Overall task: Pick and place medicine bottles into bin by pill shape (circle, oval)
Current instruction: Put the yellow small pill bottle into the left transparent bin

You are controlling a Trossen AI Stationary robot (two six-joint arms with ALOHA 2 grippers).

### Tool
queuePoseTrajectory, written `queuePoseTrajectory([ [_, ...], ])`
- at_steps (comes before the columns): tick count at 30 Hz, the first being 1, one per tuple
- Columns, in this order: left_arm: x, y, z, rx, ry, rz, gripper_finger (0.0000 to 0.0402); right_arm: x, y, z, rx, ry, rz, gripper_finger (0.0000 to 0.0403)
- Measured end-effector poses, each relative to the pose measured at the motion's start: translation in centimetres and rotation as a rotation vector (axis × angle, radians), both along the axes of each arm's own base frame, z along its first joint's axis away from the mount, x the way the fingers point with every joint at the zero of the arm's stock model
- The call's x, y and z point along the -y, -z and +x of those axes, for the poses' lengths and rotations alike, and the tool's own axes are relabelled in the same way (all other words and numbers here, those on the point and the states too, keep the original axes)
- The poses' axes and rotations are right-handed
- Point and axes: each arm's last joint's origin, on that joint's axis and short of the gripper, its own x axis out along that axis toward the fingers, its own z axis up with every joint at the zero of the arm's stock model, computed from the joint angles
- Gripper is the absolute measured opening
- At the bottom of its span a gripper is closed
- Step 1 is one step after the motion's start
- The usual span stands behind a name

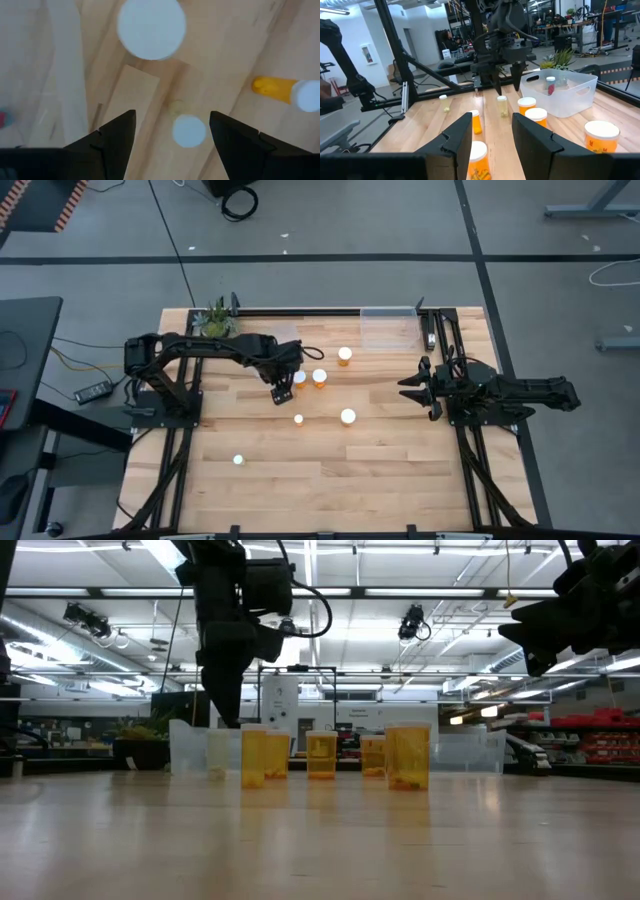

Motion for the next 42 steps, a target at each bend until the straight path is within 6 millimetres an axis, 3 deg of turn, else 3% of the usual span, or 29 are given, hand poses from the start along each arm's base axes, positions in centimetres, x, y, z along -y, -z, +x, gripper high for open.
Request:
queuePoseTrajectory([
  [8, 1.2, 0.1, 0.5, 0.016, 0.020, 0.011, 0.0263, 0.0, 0.0, 0.0, 0.000, 0.000, 0.000, 0.0147],
  [20, 1.7, 3.1, 0.3, -0.055, 0.055, 0.030, 0.0263, 0.0, 0.2, 0.1, -0.022, 0.000, 0.001, 0.0147],
  [27, 1.8, 3.5, 0.1, -0.060, 0.058, 0.029, 0.0257, 0.0, 0.4, 0.1, -0.048, 0.000, 0.002, 0.0147],
  [34, 1.7, 3.5, 0.1, -0.052, 0.059, 0.031, 0.0228, 0.0, 0.4, 0.2, -0.049, 0.000, 0.002, 0.0147],
  [42, 1.8, 3.5, 0.1, -0.056, 0.086, 0.036, 0.0165, 0.0, 0.4, 0.2, -0.050, 0.000, 0.002, 0.0147],
])
